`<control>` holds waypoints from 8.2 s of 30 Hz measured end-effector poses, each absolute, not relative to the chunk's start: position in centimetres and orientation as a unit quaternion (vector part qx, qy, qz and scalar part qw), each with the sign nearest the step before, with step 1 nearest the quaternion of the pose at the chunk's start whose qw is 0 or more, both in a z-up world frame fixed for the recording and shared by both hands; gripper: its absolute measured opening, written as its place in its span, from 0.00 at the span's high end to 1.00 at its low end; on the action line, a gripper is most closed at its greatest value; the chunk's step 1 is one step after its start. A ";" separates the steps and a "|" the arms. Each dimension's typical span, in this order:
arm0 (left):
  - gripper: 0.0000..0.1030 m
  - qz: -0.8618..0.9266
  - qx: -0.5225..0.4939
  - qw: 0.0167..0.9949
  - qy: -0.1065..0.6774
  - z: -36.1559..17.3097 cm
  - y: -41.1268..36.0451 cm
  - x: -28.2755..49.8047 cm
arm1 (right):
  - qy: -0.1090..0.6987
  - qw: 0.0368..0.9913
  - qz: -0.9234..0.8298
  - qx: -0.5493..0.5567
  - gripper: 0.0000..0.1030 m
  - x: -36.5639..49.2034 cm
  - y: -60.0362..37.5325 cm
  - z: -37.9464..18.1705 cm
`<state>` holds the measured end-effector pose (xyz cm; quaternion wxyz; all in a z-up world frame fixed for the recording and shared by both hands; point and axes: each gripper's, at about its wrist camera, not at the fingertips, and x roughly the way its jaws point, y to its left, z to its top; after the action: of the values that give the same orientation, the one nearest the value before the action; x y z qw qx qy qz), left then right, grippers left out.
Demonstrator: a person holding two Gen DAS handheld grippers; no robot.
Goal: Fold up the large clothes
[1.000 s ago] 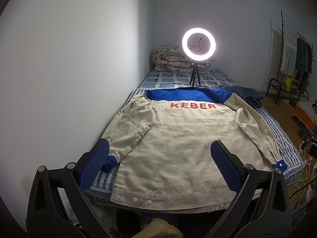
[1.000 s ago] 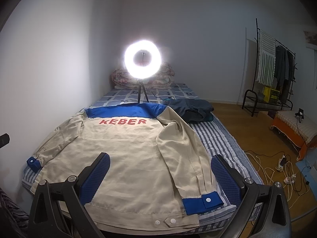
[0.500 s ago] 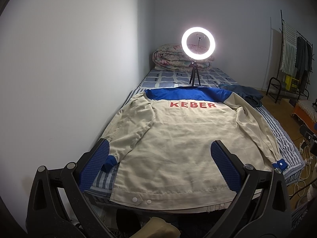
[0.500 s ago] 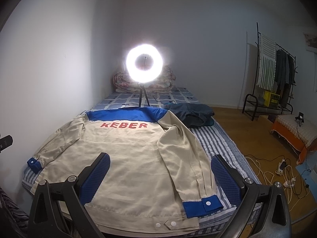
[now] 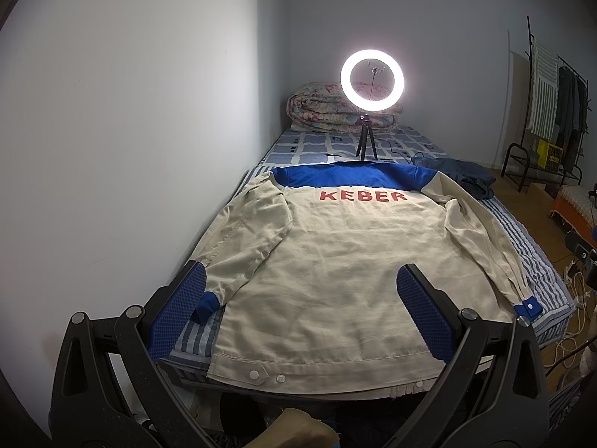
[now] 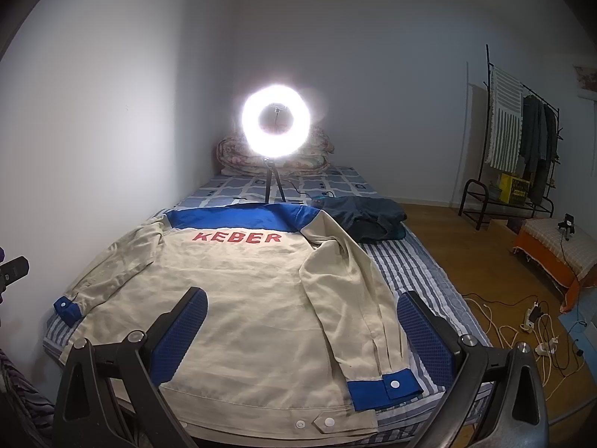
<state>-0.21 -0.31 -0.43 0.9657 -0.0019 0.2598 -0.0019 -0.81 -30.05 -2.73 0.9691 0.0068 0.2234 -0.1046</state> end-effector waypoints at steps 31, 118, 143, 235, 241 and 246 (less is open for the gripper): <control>0.00 0.026 0.001 0.964 0.266 -2.9 2.3 0.9 | 0.215 0.975 -0.064 0.003 0.00 2.3 -26.5 -2.3; 0.35 0.075 -0.102 0.937 0.324 -12.5 14.7 1.2 | 0.506 0.808 0.213 0.213 1.00 37.0 -8.9 -14.1; 0.35 -0.044 -0.207 0.859 0.466 -15.7 13.5 14.5 | 0.563 0.755 0.233 0.242 0.36 25.6 -16.9 -22.1; 0.66 0.027 -0.233 0.856 0.460 -18.0 15.4 8.5 | 0.486 0.845 0.221 -0.014 0.73 31.4 -8.0 -18.0; 0.66 0.043 -0.255 0.840 0.477 -19.6 16.3 9.4 | 0.449 0.860 0.242 0.005 0.70 36.5 -3.3 -19.2; 0.58 0.045 -0.289 0.823 0.486 -20.8 17.4 9.9 | 0.497 0.843 0.205 -0.013 0.71 39.7 -1.9 -24.2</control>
<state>9.94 17.42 -20.84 0.8233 -0.2892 0.4864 0.0450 39.74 -1.93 -24.20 0.8428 -0.0127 0.4974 0.2052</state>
